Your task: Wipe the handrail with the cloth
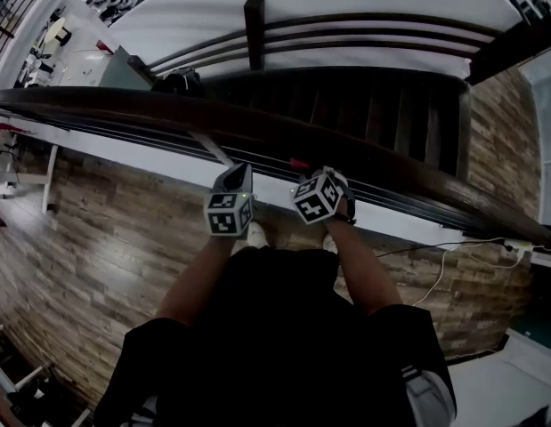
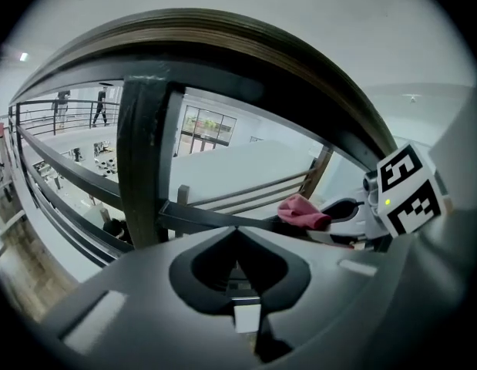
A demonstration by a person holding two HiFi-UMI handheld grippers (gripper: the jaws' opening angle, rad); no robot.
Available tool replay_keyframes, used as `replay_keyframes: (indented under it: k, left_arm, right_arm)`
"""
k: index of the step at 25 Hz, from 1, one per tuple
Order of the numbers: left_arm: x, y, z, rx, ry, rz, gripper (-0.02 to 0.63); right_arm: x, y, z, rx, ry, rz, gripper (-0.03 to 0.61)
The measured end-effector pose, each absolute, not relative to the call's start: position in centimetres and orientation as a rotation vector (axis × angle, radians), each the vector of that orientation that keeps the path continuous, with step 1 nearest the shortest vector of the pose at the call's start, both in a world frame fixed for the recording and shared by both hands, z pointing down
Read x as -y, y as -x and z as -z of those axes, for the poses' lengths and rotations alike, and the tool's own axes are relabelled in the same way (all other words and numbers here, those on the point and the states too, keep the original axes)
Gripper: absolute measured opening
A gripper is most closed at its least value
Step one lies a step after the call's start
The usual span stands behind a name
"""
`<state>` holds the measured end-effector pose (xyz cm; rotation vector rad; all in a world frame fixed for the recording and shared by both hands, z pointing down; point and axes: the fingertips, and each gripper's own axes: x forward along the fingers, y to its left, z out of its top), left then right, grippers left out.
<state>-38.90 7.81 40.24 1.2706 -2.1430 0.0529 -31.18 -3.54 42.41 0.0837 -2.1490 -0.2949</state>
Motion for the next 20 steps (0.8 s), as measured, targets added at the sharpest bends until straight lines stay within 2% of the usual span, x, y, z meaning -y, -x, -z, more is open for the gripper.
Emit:
replay_keyframes:
  k: [20]
  left_arm:
    - [-12.0, 43.4, -39.8, 2.176, -1.21, -0.021, 0.0]
  right_arm:
    - [-2.3, 37.8, -42.3, 2.153, 0.048, 0.364, 0.052]
